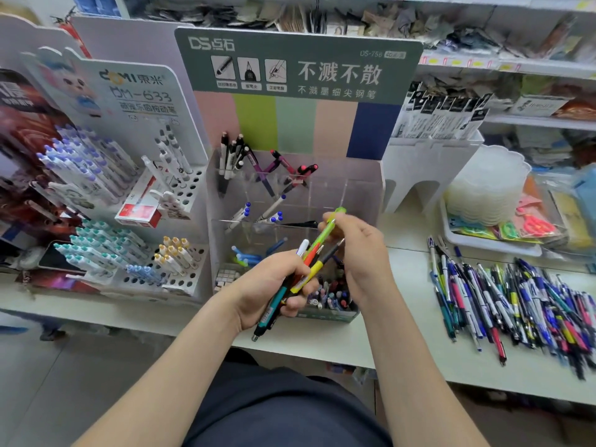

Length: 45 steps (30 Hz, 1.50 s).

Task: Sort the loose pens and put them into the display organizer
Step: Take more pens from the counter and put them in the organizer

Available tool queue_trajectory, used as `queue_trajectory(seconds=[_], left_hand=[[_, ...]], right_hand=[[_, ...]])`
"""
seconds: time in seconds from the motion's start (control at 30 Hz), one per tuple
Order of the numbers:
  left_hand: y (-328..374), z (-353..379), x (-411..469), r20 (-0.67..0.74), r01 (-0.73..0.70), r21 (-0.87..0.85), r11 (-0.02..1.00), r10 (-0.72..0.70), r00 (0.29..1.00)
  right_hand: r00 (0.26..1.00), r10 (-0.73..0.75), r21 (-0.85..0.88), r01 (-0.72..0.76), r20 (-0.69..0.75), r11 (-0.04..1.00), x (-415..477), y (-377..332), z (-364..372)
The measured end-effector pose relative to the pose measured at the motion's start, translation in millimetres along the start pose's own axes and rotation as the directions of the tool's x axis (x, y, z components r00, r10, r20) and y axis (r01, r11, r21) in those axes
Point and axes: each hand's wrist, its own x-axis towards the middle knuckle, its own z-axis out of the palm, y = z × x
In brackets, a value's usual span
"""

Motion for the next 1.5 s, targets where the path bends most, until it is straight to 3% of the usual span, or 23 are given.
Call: queue_trajectory(seconds=[0.13, 0.2, 0.3, 0.4, 0.47, 0.53, 0.63, 0.7, 0.8, 0.9, 1.0, 1.1, 1.17, 1.27, 1.3, 1.37, 1.43, 1.5], left_hand=[[-4.4, -5.2, -4.5, -0.172, -0.013, 0.172, 0.985, 0.043, 0.984], [-6.8, -6.3, -6.6, -0.302, -0.043, 0.232, 0.972, 0.114, 0.947], [-8.8, -9.2, -9.1, -0.427, -0.095, 0.185, 0.978, 0.167, 0.889], [-11.3, -16.8, -14.3, -0.527, -0.136, 0.202, 0.97, 0.224, 0.82], [-16.1, -24.7, -17.7, -0.616, -0.21, 0.171, 0.963, 0.27, 0.74], [-21.1, -35.2, -20.6, -0.697, -0.302, 0.102, 0.948, 0.285, 0.658], [-25.5, -52.1, -26.8, -0.781, -0.388, 0.047, 0.921, 0.276, 0.56], [-26.7, -61.3, -31.3, -0.815, -0.395, 0.044, 0.917, 0.262, 0.517], [-29.5, -69.9, -34.8, -0.843, -0.387, 0.089, 0.918, 0.277, 0.462], [-31.6, -74.1, -36.7, -0.828, -0.382, 0.099, 0.919, 0.288, 0.48], [-29.9, -76.2, -38.0, -0.799, -0.401, 0.076, 0.913, 0.296, 0.524], [-27.2, -77.2, -39.2, -0.775, -0.397, 0.115, 0.911, 0.332, 0.538], [-25.9, -77.0, -39.4, -0.766, -0.375, 0.142, 0.916, 0.342, 0.544], [-24.0, -75.5, -37.0, -0.716, -0.365, 0.215, 0.906, 0.401, 0.572], [-23.4, -73.4, -35.8, -0.675, -0.377, 0.256, 0.89, 0.443, 0.59], [-20.8, -66.1, -33.5, -0.577, -0.369, 0.344, 0.864, 0.504, 0.643], [-15.5, -56.0, -31.0, -0.491, -0.372, 0.354, 0.858, 0.509, 0.707], [-8.3, -47.4, -30.2, -0.437, -0.377, 0.363, 0.852, 0.513, 0.739]], right_hand=[[0.911, -0.38, 0.069, 0.394, -0.159, 0.917, -4.5, -7.0, -1.2], [0.866, -0.494, -0.031, 0.493, -0.084, 0.869, -5.4, -9.3, 0.6], [0.827, -0.547, -0.271, 0.56, 0.13, 0.783, -6.0, -3.0, 17.1], [0.842, -0.476, -0.41, 0.54, 0.255, 0.735, -9.4, 5.2, 33.6], [0.87, -0.429, -0.413, 0.493, 0.244, 0.765, -12.4, 6.2, 41.0], [0.857, -0.474, -0.395, 0.515, 0.203, 0.761, -13.1, 7.2, 45.6], [0.813, -0.483, -0.482, 0.583, 0.327, 0.654, -8.9, 15.9, 52.3], [0.831, -0.347, -0.621, 0.555, 0.434, 0.554, -4.3, 26.6, 60.5], [0.858, -0.179, -0.752, 0.509, 0.481, 0.418, 3.5, 31.1, 81.7], [0.818, -0.05, -0.786, 0.566, 0.573, 0.25, 13.8, 26.4, 108.6], [0.775, -0.008, -0.758, 0.621, 0.632, 0.198, 25.1, 27.7, 125.2], [0.758, -0.108, -0.715, 0.644, 0.643, 0.273, 21.9, 31.4, 127.1], [0.771, -0.304, -0.682, 0.637, 0.56, 0.36, 14.6, 32.6, 119.1], [0.723, -0.544, -0.544, 0.685, 0.426, 0.484, 1.5, 26.7, 106.1], [0.704, -0.546, -0.524, 0.707, 0.454, 0.475, -3.8, 22.2, 103.9], [0.688, -0.484, -0.59, 0.72, 0.54, 0.365, -12.0, 15.3, 101.2], [0.705, -0.453, -0.657, 0.695, 0.545, 0.291, -13.8, 11.1, 96.2], [0.738, -0.454, -0.622, 0.67, 0.499, 0.404, -11.6, 5.4, 88.0]])
